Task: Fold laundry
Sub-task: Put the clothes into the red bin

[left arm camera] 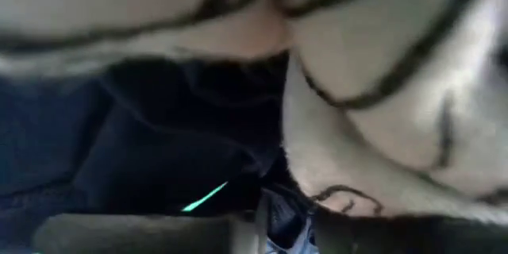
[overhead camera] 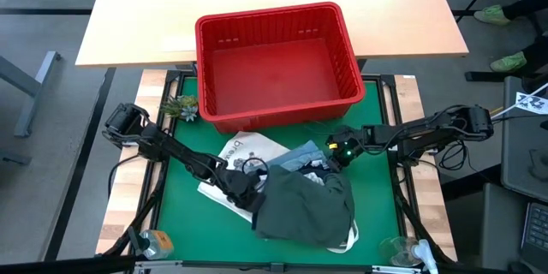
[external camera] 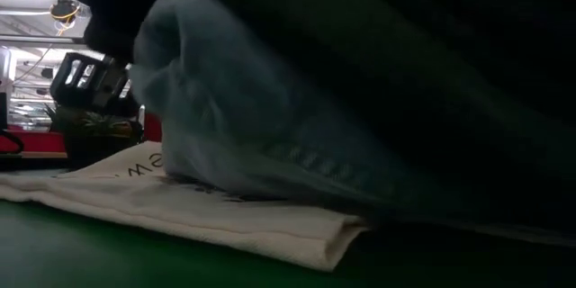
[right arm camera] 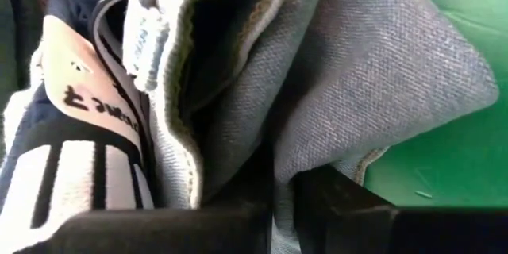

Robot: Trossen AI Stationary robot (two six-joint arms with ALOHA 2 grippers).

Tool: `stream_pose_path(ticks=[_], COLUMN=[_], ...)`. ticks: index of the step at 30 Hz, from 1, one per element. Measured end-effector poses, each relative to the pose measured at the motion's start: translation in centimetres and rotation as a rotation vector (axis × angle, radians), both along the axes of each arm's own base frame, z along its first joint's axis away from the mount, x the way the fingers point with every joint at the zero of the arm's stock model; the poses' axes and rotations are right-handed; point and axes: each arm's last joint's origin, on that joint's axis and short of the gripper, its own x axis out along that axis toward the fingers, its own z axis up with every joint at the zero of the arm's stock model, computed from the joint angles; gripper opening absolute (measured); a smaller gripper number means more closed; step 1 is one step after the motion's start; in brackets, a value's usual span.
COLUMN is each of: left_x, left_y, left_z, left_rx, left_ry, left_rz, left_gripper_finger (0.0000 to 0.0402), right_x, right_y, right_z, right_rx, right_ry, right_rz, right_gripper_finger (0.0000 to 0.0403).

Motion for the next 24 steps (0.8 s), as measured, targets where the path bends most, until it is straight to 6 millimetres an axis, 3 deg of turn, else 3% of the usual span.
stream_pose_path(ticks=[5, 9, 16, 24], left_x=[-0.3, -0.6, -0.8, -1.5], left_y=[0.0, 0.1, -0.3, -1.3], left_z=[-0.4, -0.7, -0.6, -0.9], left_rx=[0.045, 0.044, 0.086, 0.111], left_ry=[0.030, 0.065, 0.031, 0.062], left_rz=[-0.060, -0.098, -0.151, -0.173], left_gripper_finger=[0.0112, 0.0137, 0.0140, 0.0138], right_x=[0.0, 0.0, -0.1, -0.6], right_y=[0.0, -0.1, -1.0, -4.6], right_z=[0.0, 0.0, -0.1, 1.7], right_rx=[-0.009, -0.024, -0.029, -0.049], right_ry=[0.001, -0.005, -0.014, -0.092], right_rz=[-0.006, 0.002, 0.001, -0.040], right_gripper_finger=[0.0035, 0.0068, 0.0153, 0.0174])
